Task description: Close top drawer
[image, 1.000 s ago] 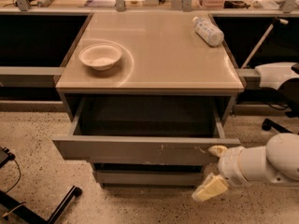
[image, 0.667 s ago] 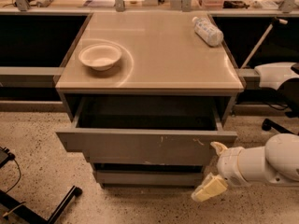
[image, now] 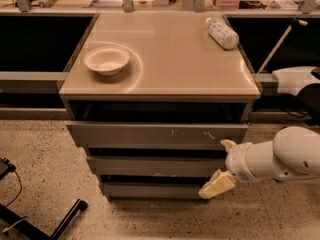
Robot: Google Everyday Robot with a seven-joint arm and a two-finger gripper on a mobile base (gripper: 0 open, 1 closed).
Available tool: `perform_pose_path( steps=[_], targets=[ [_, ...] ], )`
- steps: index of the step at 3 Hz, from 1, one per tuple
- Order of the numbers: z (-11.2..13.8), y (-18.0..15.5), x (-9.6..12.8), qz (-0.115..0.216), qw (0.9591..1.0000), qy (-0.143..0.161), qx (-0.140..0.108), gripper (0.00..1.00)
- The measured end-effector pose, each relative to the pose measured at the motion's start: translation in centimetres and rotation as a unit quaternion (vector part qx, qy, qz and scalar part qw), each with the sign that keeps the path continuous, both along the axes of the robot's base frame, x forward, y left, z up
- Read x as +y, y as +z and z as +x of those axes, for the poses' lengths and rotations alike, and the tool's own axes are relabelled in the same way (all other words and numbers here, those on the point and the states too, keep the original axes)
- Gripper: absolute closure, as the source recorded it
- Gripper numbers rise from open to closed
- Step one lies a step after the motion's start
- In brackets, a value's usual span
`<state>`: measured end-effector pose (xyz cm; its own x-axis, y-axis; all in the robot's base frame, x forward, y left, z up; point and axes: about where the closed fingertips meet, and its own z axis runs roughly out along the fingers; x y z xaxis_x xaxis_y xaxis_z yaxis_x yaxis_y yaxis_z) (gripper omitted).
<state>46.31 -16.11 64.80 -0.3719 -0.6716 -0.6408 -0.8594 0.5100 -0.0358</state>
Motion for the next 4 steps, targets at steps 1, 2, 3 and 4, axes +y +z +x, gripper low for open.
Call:
perform_pose_path(
  steps=[1, 2, 3, 4],
  targets=[
    [1.0, 0.1, 0.2, -0.006, 1.0000, -0.002, -0.001, 0.00],
    [5.4, 0.1, 1.0, -0.011, 0.9999, 0.002, 0.000, 0.00],
    [5.4, 0.2, 1.1, -0.011, 0.9999, 0.002, 0.000, 0.00],
    [6.4, 0.5, 1.5, -0.009, 0.9999, 0.002, -0.003, 0.00]
  ],
)
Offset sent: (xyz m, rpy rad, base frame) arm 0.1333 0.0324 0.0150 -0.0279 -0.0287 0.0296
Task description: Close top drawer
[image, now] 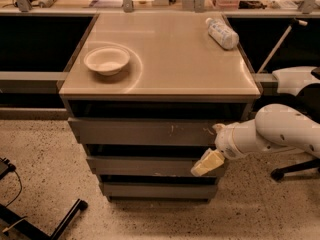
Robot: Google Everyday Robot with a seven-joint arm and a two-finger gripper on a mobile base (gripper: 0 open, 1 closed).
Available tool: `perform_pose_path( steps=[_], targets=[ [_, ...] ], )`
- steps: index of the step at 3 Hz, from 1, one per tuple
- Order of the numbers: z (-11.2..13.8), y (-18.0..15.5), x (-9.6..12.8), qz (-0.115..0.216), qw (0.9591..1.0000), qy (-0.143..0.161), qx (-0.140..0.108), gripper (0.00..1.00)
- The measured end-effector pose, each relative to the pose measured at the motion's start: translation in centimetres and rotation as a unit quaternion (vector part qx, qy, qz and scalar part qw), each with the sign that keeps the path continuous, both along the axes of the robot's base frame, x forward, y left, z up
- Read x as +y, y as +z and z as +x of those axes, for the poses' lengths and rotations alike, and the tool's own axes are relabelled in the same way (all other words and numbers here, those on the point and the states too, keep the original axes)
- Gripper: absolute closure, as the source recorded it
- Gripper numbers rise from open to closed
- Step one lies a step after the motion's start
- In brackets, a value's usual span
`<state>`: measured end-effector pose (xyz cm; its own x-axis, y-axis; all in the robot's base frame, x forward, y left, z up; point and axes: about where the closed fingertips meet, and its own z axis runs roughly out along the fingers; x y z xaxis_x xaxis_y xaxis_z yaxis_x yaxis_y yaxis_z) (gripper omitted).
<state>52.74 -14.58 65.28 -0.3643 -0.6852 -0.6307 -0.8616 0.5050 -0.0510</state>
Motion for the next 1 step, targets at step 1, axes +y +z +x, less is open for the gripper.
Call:
perform_pose_path(
  steps=[1],
  targets=[
    [0.00, 0.00, 0.00, 0.000, 1.0000, 0.000, 0.000, 0.00]
  ],
)
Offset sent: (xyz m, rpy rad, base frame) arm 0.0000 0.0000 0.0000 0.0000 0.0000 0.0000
